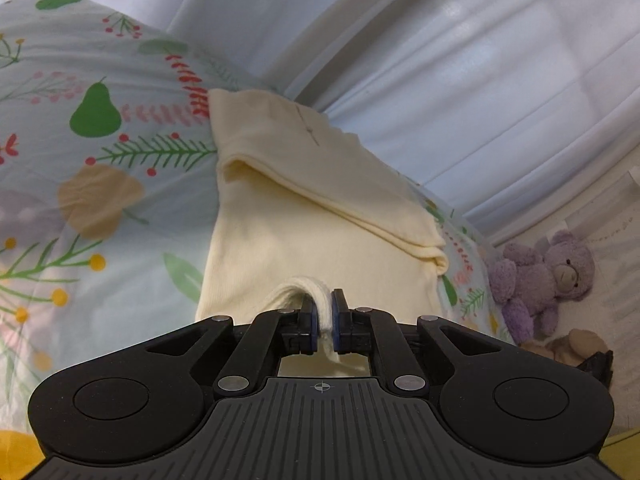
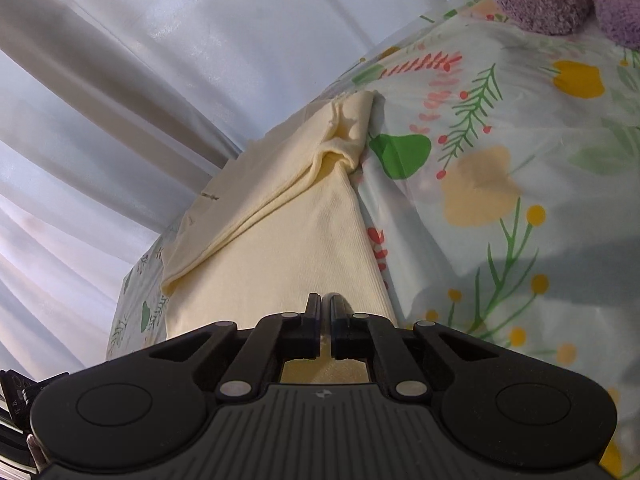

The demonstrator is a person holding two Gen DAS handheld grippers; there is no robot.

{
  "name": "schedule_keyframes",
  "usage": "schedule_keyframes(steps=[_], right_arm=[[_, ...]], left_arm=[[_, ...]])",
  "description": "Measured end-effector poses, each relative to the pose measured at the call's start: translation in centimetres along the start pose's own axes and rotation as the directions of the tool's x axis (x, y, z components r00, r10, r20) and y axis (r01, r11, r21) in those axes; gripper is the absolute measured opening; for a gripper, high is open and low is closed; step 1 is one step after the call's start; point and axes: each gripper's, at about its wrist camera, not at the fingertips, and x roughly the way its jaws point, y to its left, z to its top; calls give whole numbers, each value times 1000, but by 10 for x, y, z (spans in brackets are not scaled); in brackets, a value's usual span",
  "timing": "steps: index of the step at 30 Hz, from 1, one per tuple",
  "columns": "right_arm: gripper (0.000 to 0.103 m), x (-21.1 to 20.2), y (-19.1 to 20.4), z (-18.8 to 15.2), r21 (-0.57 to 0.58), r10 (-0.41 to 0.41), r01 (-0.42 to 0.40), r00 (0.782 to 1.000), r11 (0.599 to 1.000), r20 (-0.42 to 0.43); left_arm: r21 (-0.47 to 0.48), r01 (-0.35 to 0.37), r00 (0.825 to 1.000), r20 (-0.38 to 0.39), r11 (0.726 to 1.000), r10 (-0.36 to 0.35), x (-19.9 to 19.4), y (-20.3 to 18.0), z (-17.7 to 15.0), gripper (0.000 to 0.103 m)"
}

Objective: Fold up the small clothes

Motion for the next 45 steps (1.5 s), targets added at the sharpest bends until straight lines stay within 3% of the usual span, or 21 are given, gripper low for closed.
schedule_keyframes(steps=[4, 9, 12, 14, 17, 20, 22, 24, 26, 27, 30, 32, 36, 39, 42, 45], right_arm=[[4, 33, 21, 35, -98, -35, 40, 998, 994, 52], [4, 78, 43, 55, -235, -132, 158, 984, 959, 122], [4, 99, 52, 58, -311, -170, 208, 975, 927, 145], [4, 110, 53, 59, -332, -181, 219, 973, 917, 139], [4, 122, 52, 58, -372, -209, 246, 968, 895, 138], [5, 126, 46, 57, -358, -215, 254, 966, 898, 146], [14, 119, 44, 56, -331, -223, 285, 951, 900, 212], [27, 110, 47, 50, -357, -249, 357, 916, 863, 316], [31, 107, 47, 44, -402, -228, 352, 918, 845, 325], [32, 108, 47, 42, -425, -222, 341, 926, 839, 305], [39, 115, 48, 34, -492, -217, 321, 942, 809, 257], [41, 120, 51, 31, -515, -215, 307, 949, 800, 232], [44, 136, 60, 34, -554, -243, 305, 952, 775, 184], [43, 146, 64, 34, -587, -250, 301, 953, 752, 169], [33, 151, 62, 36, -577, -242, 284, 959, 766, 150], [13, 153, 64, 36, -585, -249, 295, 955, 756, 159]], left_arm=[[5, -32, 999, 31, 999, 32, 29, 5, 29, 8], [34, -141, 989, 48, 989, 139, 70, 15, 50, 9], [134, -248, 969, 49, 959, 244, 96, 14, 48, 9], [195, -280, 960, 45, 940, 277, 108, 14, 43, 9], [180, -284, 959, 42, 942, 281, 114, 20, 40, 10], [79, -251, 967, 61, 965, 247, 107, 32, 46, 13], [53, -239, 968, 93, 969, 234, 99, 34, 48, 14], [113, -294, 949, 155, 949, 276, 93, 28, 47, 19], [178, -413, 896, 257, 893, 363, 86, 17, 45, 39], [198, -425, 889, 276, 883, 366, 84, 17, 44, 39], [210, -344, 932, 196, 915, 306, 84, 24, 48, 46], [204, -312, 948, 132, 928, 290, 92, 28, 47, 47], [183, -303, 953, 87, 935, 292, 105, 32, 43, 47], [155, -271, 962, 63, 950, 264, 111, 34, 43, 41], [199, -272, 962, 70, 941, 264, 115, 26, 41, 34], [263, -310, 951, 96, 914, 295, 115, 17, 38, 15]])
